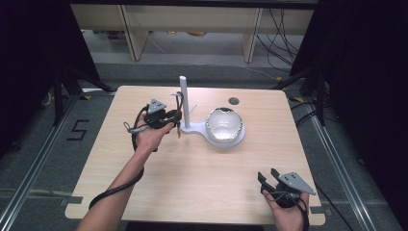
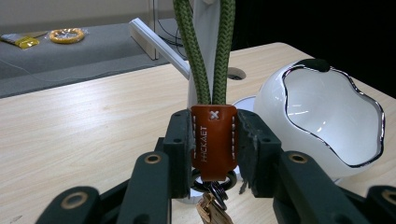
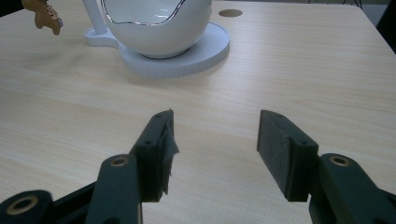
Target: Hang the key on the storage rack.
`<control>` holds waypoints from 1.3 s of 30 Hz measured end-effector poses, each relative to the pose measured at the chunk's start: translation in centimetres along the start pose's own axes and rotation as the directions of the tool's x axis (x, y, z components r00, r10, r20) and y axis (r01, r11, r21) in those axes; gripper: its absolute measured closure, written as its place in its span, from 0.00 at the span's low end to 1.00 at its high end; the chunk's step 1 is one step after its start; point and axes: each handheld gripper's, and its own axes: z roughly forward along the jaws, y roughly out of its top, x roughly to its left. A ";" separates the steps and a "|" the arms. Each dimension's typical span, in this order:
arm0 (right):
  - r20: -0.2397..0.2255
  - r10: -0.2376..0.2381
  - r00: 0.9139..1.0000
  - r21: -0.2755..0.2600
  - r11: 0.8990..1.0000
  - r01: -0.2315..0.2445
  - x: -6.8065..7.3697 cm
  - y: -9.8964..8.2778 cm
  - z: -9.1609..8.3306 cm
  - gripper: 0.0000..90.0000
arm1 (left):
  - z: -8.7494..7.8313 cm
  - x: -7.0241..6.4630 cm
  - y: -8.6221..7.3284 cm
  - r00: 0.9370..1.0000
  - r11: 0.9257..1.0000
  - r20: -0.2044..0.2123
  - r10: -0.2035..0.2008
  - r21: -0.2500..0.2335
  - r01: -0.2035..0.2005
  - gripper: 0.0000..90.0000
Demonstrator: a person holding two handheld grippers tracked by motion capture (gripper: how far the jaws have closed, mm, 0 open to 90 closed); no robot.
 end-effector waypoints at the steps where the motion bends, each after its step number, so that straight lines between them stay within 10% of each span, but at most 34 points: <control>1: 0.000 0.000 1.000 0.000 1.000 0.000 0.0 0.0 0.0 0.53 | 0.0 0.0 0.0 1.000 1.000 0.000 0.000 0.000 0.000 0.74; 21: 0.000 -0.001 1.000 0.010 1.000 0.001 0.0 0.0 -0.1 0.52 | 0.1 0.0 -0.4 0.999 0.999 -0.023 0.044 0.028 -0.043 0.66; 39: 0.001 0.008 1.000 0.008 1.000 -0.008 0.1 -0.2 0.2 0.53 | -6.4 0.8 -3.2 0.994 0.996 -0.056 0.089 -0.009 -0.090 0.49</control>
